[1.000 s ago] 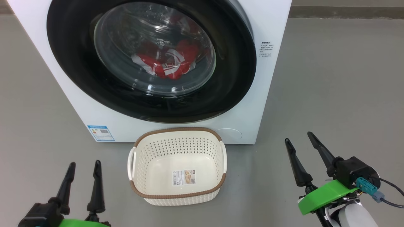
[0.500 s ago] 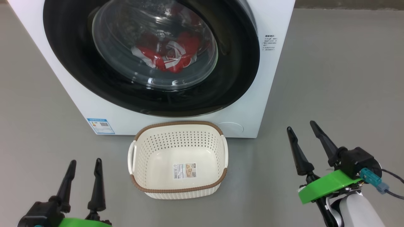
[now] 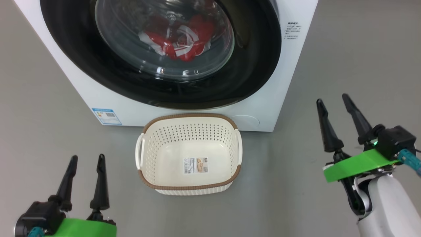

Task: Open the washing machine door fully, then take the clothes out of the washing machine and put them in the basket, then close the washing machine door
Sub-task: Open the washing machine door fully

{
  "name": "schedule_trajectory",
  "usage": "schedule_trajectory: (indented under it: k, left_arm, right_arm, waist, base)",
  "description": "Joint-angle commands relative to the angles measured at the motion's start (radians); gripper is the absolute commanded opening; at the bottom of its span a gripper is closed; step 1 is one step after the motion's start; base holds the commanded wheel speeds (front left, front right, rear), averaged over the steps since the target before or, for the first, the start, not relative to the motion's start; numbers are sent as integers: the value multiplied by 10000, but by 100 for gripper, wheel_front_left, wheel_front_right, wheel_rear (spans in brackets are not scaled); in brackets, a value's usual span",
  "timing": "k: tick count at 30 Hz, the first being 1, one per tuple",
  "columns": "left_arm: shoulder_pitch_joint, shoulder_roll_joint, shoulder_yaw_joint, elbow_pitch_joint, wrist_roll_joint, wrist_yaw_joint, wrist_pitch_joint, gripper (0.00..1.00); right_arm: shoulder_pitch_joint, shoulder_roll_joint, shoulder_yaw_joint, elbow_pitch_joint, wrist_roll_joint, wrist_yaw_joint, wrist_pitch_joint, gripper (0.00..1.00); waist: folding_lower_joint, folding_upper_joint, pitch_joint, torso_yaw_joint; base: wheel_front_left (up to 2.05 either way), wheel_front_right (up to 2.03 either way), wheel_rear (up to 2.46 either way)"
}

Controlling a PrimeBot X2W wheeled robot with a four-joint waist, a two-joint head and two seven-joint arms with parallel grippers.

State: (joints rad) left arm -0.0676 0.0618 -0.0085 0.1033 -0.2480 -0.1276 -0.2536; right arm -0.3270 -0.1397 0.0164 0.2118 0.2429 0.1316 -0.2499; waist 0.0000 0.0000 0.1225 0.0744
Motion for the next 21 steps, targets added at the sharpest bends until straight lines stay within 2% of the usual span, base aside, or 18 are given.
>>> schedule_trajectory:
  k: [1, 10, 11, 13, 14, 16, 21]
  left_arm:
    - [-416, 184, 281, -318, -43, -31, -82, 100]
    - [-767, 241, 218, -441, -132, -31, -82, 100]
    - [-821, 253, 204, -462, -138, -31, -82, 100]
    - [-1002, 277, 146, -494, -162, -31, -82, 100]
    - [-1054, 281, 124, -496, -171, -31, -82, 100]
    - [-1143, 284, 92, -510, -190, -31, -82, 100]
    - [-1315, 292, 9, -532, -202, -31, -82, 100]
  right_arm:
    - [-342, -62, 171, -297, 71, -9, -118, 100]
    - [-1308, -364, 47, -207, 1135, -9, -118, 100]
    - [-1425, -390, 2, -171, 1295, -9, -118, 95]
    - [-1762, -473, -129, -112, 1803, -9, -118, 42]
    - [-1855, -508, -156, -69, 1944, -9, -118, 30]
    - [-2054, -570, -211, 15, 2294, -9, -118, 0]
    - [-2636, -977, -223, 419, 3005, -9, -118, 0]
  waist:
    - [0, 0, 148, 57]
    - [0, 0, 926, 177]
    - [0, 0, 1035, 202]
    - [0, 0, 1333, 286]
    - [0, 0, 1408, 314]
    - [0, 0, 1548, 362]
    - [0, 0, 1810, 479]
  base:
    - [0, 0, 0]
    - [0, 0, 0]
    - [0, 0, 0]
    - [0, 0, 0]
    - [0, 0, 0]
    - [0, 0, 0]
    - [0, 0, 0]
